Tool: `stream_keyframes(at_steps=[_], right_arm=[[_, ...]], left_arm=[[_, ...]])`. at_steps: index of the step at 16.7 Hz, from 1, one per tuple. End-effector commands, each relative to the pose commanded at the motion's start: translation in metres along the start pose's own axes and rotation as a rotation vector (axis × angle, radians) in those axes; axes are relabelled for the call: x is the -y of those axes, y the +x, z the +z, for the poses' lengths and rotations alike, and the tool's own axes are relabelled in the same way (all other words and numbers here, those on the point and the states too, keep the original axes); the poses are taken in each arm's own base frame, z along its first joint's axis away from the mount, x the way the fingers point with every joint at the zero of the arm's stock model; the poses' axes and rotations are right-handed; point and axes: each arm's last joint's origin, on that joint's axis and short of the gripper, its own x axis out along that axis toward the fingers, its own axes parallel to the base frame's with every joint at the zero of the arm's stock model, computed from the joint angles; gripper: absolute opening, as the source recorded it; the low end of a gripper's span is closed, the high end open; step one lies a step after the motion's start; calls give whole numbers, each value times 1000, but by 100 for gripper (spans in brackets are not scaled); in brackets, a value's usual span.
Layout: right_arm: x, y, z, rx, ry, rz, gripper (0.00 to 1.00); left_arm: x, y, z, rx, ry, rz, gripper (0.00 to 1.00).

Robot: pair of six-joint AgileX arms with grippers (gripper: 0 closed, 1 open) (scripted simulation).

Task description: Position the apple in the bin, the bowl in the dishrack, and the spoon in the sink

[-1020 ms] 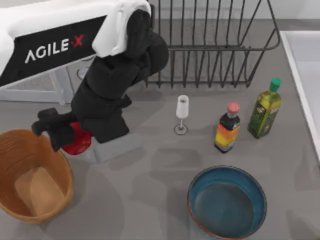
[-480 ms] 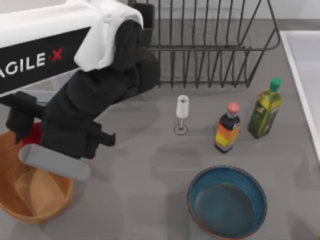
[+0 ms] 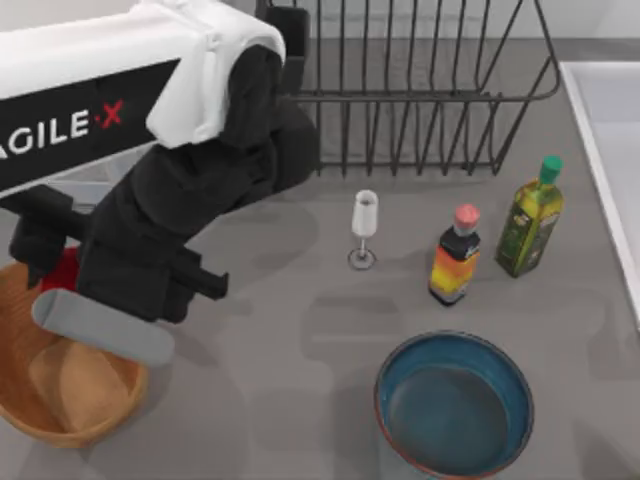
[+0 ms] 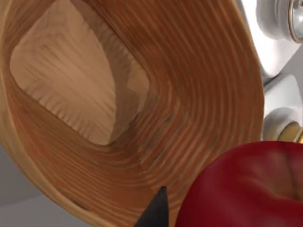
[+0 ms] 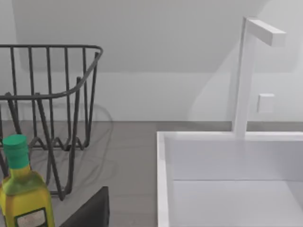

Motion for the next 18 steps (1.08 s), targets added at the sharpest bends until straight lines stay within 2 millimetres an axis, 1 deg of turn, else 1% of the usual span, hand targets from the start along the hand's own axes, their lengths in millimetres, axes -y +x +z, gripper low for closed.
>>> stream_keyframes(at_steps=[2, 6, 8, 10, 14, 18], right_arm=[[0, 0, 0, 0, 0, 0, 100], [0, 0, 0, 0, 0, 0, 100], [0, 0, 0, 0, 0, 0, 100], [0, 0, 0, 0, 0, 0, 100], [0, 0, 0, 0, 0, 0, 100], [0, 0, 0, 0, 0, 0, 100]], left_arm=[[-3, 10, 0, -4, 14, -3, 0], [-8, 44, 0, 5, 14, -7, 0], [-8, 59, 1, 1, 3, -3, 0], [-7, 65, 2, -3, -3, 0, 0], [-7, 65, 2, -3, -4, 0, 0], [-7, 65, 2, -3, -4, 0, 30]])
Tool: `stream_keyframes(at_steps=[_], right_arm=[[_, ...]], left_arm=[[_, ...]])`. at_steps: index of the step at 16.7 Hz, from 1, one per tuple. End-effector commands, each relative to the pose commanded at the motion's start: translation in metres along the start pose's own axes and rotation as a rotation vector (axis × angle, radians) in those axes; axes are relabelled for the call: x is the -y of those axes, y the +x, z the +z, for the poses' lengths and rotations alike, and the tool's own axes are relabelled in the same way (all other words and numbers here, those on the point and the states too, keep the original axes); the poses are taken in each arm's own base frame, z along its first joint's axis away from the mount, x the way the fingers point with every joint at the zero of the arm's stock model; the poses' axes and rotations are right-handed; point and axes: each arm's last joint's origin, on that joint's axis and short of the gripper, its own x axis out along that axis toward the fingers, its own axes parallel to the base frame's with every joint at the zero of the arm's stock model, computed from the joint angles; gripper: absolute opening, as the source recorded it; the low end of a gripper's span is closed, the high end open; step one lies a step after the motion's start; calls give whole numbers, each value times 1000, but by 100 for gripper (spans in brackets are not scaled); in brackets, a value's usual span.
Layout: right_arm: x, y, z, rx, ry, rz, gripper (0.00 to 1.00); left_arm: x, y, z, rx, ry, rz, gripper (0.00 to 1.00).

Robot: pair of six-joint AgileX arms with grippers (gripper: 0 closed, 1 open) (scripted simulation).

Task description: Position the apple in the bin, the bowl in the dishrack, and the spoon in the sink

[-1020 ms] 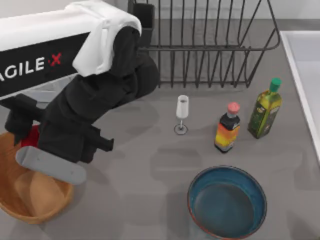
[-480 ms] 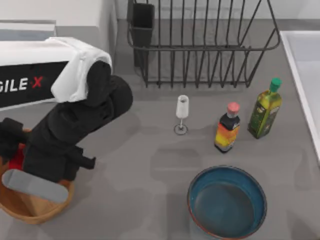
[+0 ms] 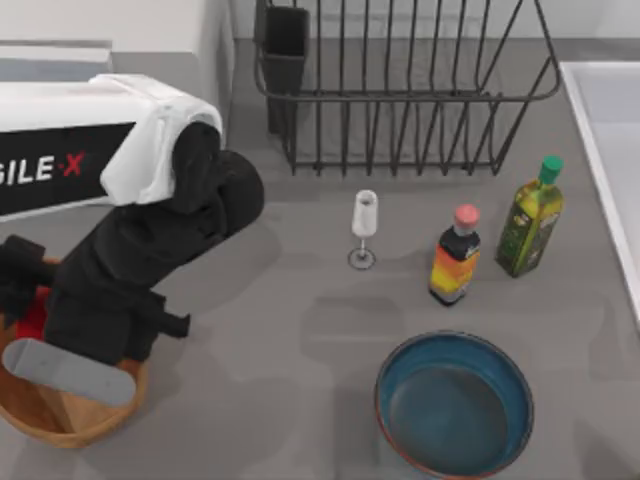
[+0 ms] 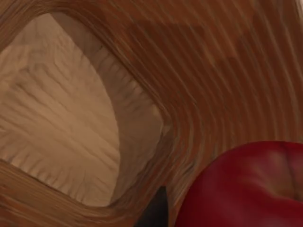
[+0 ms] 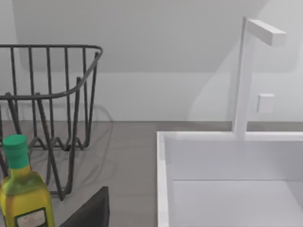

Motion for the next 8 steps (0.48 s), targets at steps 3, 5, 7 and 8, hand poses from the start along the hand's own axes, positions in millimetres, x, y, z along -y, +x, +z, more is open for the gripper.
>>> stream_keyframes(at_steps=[3, 5, 7, 8], right_arm=[[0, 0, 0, 0, 0, 0, 100], [0, 0, 0, 0, 0, 0, 100], [0, 0, 0, 0, 0, 0, 100], [0, 0, 0, 0, 0, 0, 100]], left_arm=[[0, 0, 0, 0, 0, 0, 53], [0, 0, 0, 0, 0, 0, 68], [0, 0, 0, 0, 0, 0, 83], [0, 0, 0, 0, 0, 0, 90]])
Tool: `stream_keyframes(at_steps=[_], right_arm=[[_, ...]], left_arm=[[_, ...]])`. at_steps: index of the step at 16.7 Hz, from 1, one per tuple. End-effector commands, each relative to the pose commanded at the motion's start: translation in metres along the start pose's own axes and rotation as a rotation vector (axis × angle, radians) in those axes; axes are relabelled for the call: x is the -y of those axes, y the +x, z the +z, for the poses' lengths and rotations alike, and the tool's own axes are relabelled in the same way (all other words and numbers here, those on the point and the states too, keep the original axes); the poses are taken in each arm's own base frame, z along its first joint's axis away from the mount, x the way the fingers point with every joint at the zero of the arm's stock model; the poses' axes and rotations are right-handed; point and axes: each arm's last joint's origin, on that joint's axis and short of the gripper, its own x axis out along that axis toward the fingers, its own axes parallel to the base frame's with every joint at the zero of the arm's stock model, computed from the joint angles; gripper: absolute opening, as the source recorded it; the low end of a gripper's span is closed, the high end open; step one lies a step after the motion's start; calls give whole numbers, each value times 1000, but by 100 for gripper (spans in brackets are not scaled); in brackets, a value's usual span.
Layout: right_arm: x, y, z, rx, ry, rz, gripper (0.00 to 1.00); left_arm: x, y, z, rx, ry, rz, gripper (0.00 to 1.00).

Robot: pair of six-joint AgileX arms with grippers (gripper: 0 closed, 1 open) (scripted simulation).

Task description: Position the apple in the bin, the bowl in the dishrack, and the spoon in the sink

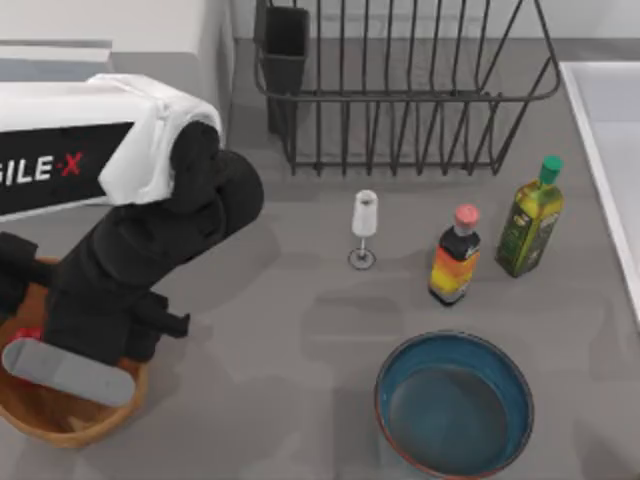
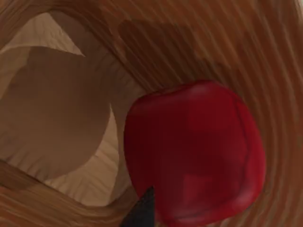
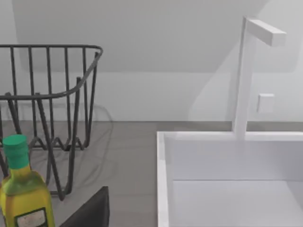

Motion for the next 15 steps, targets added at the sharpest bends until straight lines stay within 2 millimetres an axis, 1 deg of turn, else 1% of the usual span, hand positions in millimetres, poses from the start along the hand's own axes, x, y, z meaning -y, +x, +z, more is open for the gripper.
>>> stream_keyframes(at_steps=[1, 2, 11, 13, 15], right_arm=[[0, 0, 0, 0, 0, 0, 100], [0, 0, 0, 0, 0, 0, 100], [0, 0, 0, 0, 0, 0, 100], [0, 0, 0, 0, 0, 0, 100], [0, 0, 0, 0, 0, 0, 100]], left_arm=[[0, 0, 0, 0, 0, 0, 98], [0, 0, 0, 0, 0, 0, 100], [0, 0, 1, -2, -2, -3, 100], [1, 3, 0, -3, -51, 14, 100], [5, 10, 1, -15, -175, 60, 100]])
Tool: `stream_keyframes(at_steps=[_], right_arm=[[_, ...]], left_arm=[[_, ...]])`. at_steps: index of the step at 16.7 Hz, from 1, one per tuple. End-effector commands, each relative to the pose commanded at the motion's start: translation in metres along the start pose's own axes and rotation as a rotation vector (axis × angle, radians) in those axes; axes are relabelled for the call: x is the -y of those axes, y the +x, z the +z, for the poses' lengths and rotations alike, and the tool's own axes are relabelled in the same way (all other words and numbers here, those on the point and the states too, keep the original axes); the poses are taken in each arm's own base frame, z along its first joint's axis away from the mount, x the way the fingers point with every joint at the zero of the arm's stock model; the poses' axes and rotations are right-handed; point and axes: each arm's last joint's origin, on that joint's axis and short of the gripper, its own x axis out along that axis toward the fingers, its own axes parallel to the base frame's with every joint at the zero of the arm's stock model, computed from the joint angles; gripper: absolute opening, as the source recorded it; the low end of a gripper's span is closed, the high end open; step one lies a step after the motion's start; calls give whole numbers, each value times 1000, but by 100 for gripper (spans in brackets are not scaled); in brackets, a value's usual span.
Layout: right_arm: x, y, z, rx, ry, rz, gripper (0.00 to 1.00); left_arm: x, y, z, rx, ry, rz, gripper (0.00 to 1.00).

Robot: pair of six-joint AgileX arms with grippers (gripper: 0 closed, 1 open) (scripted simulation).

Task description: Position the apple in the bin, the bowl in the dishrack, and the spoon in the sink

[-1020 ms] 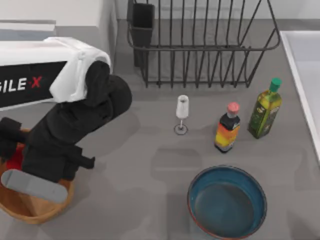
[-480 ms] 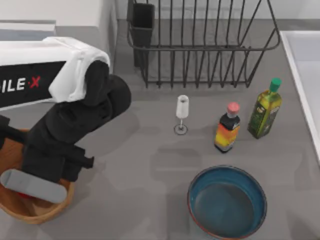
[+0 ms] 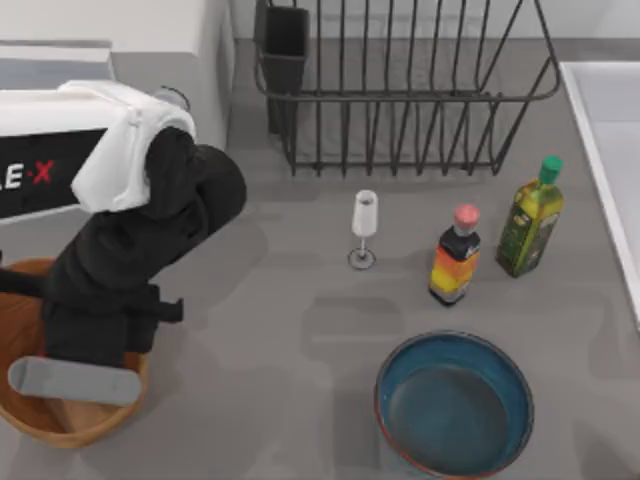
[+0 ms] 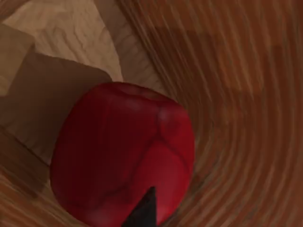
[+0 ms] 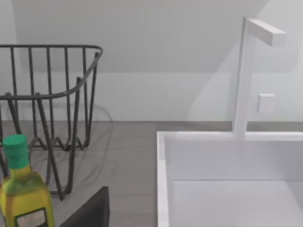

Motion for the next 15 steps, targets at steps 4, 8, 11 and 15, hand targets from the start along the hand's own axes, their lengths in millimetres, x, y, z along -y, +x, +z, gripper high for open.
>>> stream_keyframes(at_steps=[4, 8, 11, 15], right_arm=[[0, 0, 0, 0, 0, 0, 100], [0, 0, 0, 0, 0, 0, 100], [0, 0, 0, 0, 0, 0, 100], [0, 0, 0, 0, 0, 0, 100]], left_arm=[[25, 14, 6, -33, -455, 174, 100], [63, 31, 31, -14, -1109, 427, 100], [87, 47, 62, 72, -1663, 673, 100], [105, 67, 102, 298, -2297, 1129, 100]])
